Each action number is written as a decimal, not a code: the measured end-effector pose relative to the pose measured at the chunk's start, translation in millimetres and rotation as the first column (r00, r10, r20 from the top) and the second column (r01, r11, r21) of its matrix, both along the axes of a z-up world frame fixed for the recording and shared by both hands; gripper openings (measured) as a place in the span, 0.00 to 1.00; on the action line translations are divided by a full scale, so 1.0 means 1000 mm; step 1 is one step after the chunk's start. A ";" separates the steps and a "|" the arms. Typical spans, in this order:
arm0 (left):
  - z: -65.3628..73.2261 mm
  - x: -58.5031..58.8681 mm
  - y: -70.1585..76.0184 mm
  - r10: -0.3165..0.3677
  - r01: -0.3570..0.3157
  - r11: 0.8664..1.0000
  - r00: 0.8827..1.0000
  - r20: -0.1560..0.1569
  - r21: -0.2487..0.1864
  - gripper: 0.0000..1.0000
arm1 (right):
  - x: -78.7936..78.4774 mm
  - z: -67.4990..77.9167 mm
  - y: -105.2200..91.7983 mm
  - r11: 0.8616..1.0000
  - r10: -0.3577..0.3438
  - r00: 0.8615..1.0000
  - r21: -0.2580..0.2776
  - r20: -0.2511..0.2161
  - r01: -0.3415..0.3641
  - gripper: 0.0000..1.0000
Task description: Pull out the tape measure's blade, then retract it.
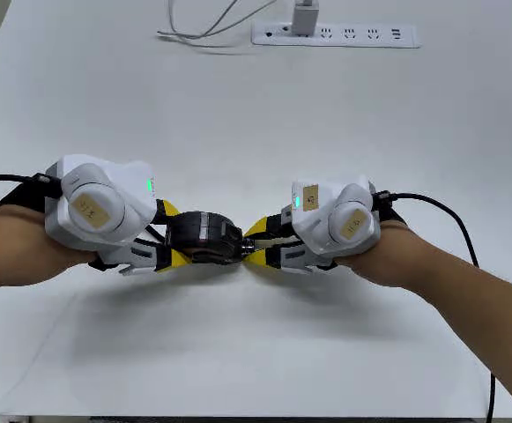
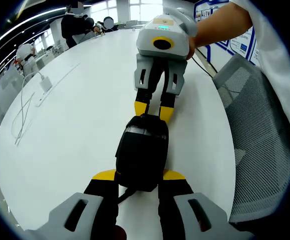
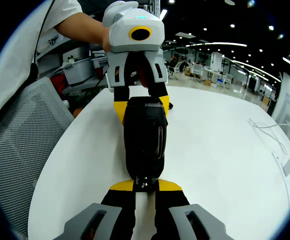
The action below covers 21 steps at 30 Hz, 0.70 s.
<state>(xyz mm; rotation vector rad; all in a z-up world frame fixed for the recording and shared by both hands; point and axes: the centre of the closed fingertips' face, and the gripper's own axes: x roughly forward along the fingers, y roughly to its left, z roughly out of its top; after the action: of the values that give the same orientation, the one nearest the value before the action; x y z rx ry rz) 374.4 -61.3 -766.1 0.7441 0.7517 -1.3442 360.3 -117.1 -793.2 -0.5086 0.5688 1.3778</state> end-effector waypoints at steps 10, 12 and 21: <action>-0.001 0.000 0.000 0.008 -0.008 1.000 1.000 -0.001 -0.003 0.25 | 0.000 0.001 -0.003 1.000 -0.006 1.000 -0.002 0.003 0.006 0.09; -0.001 0.000 0.001 0.009 -0.009 1.000 1.000 -0.004 -0.005 0.25 | 0.000 0.001 -0.005 1.000 -0.007 1.000 0.001 0.000 0.007 0.09; 0.000 0.000 0.002 0.018 -0.018 1.000 1.000 -0.007 -0.006 0.25 | 0.000 0.005 -0.008 1.000 -0.019 1.000 0.006 0.015 0.019 0.09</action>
<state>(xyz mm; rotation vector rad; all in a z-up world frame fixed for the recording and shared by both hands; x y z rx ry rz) 374.0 -59.3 -766.4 0.7262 0.7578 -1.3328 360.8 -125.2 -788.2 -0.5071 0.5558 1.3563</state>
